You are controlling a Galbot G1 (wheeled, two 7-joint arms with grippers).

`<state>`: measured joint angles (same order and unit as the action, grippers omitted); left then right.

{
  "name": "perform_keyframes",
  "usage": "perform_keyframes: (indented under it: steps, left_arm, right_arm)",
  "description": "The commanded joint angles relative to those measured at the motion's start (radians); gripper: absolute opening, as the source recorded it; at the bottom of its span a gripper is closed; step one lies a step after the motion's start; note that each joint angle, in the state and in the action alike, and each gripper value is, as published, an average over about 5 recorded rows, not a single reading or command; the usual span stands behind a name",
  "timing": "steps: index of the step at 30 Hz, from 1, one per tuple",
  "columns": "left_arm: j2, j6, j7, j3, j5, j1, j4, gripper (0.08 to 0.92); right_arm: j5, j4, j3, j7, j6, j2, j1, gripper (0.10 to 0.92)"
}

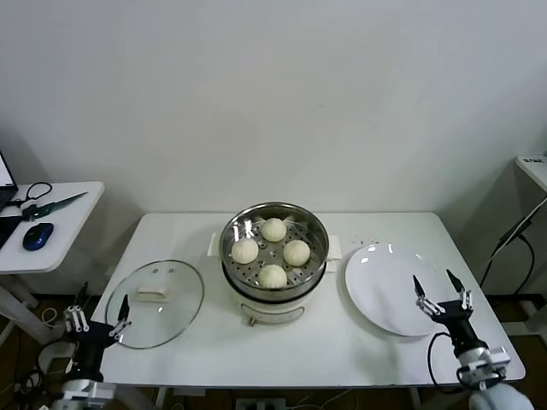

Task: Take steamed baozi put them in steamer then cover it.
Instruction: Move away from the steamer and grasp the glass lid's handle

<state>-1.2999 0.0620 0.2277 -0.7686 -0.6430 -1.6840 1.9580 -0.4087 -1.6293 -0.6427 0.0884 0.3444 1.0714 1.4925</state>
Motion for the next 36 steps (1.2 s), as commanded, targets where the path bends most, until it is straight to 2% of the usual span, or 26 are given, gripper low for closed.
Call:
perform_keyframes:
  steps: [1, 6, 18, 36]
  left_arm:
    - [0.038, -0.035, 0.192, 0.052, -0.768, 0.076, -0.242, 0.823]
    - [0.010, -0.052, 0.181, 0.079, -0.820, 0.136, -0.321, 0.823]
    - [0.007, -0.044, 0.169, 0.142, -0.801, 0.254, -0.468, 0.823]
    - [0.044, -0.045, 0.172, 0.174, -0.794, 0.382, -0.568, 0.823]
  right_arm:
    - [0.099, -0.034, -0.056, -0.048, 0.075, 0.165, 0.123, 0.823]
    - [0.107, -0.056, -0.048, -0.051, 0.067, 0.184, 0.129, 0.823]
    - [0.127, -0.096, -0.047, -0.052, 0.054, 0.216, 0.146, 0.823]
    - [0.119, -0.154, -0.095, -0.051, 0.065, 0.239, 0.207, 0.823]
